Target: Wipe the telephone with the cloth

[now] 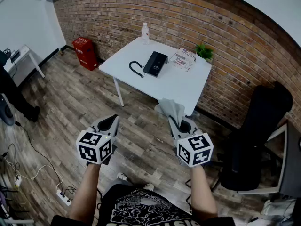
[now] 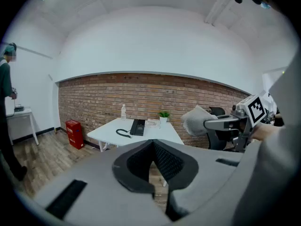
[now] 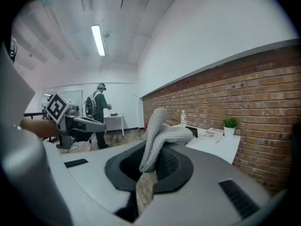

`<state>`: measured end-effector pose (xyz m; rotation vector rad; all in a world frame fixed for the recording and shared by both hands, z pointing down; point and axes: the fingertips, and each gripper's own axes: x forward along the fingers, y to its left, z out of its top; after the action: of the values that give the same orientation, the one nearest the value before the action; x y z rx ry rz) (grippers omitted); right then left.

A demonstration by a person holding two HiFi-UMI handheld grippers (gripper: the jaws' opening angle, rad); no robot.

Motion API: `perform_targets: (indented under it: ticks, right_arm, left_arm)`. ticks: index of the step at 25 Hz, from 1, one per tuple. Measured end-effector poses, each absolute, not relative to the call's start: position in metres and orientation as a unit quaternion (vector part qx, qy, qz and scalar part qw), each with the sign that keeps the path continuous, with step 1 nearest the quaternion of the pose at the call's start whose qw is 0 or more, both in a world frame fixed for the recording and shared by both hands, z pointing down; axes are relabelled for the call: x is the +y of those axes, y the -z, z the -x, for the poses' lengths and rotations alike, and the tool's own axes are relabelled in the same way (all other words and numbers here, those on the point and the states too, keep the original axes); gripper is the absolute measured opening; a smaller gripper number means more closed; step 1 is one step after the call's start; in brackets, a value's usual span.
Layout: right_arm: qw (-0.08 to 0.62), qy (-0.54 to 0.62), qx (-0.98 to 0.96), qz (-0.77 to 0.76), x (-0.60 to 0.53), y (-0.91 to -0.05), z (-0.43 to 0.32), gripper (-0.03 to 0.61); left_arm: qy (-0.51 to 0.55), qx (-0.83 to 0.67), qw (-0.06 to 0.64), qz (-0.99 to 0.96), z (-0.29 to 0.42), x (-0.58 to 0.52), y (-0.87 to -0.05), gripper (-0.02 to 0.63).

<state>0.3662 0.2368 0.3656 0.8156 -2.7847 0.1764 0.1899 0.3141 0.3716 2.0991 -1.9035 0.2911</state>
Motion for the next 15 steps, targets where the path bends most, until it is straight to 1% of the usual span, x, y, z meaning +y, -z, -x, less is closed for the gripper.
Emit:
perform_targets:
  ticks: [6,15]
  right_arm:
    - [0.117,-0.072,-0.950,-0.282,0.230,-0.374,-0.364,0.011]
    - [0.137,-0.071,-0.940,-0.304,0.197,-0.389,-0.336,0.011]
  left_arm:
    - [-0.112,-0.657,0.140,-0.732,-0.188,0.302,-0.380,0.006]
    - [-0.115,-0.634,0.144,-0.751,-0.157,0.248,-0.403,0.006]
